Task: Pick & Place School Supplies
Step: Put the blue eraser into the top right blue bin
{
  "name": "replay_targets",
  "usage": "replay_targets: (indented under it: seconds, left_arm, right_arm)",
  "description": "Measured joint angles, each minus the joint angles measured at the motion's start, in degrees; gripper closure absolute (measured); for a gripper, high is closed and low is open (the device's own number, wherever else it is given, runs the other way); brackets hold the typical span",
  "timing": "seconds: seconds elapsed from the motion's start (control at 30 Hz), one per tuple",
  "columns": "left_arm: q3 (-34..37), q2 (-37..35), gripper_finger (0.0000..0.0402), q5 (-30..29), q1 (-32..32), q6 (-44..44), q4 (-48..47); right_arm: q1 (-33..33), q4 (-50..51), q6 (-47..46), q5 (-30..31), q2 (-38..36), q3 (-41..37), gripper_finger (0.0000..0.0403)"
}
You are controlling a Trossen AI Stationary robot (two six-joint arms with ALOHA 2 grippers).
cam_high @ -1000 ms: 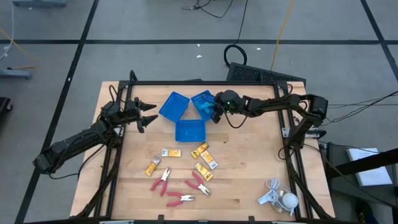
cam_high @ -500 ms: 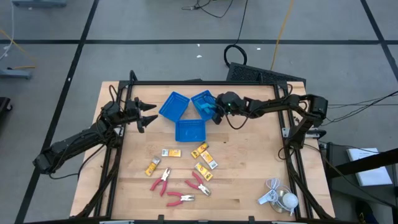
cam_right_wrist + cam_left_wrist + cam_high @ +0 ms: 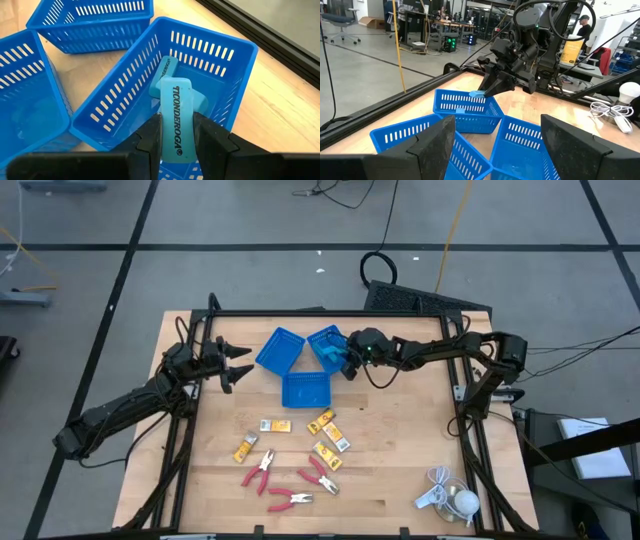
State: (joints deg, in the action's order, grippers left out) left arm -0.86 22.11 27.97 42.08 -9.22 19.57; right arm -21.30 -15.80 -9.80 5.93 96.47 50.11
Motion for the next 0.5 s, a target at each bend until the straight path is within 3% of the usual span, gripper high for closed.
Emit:
replay_targets:
  seconds: [0.33,0.5]
  left_arm:
    - [0.0,0.0,0.0107,0.0,0.01,-0.01,0.0]
    - [0.0,0.0,0.0107,0.0,0.0,-0.01,-0.01]
  right_arm:
    - [0.0,-0.86,0.0,0.0,0.0,0.0,0.0313]
    - [0.0,-1.05,0.0,0.0,0.0,0.0,0.0287]
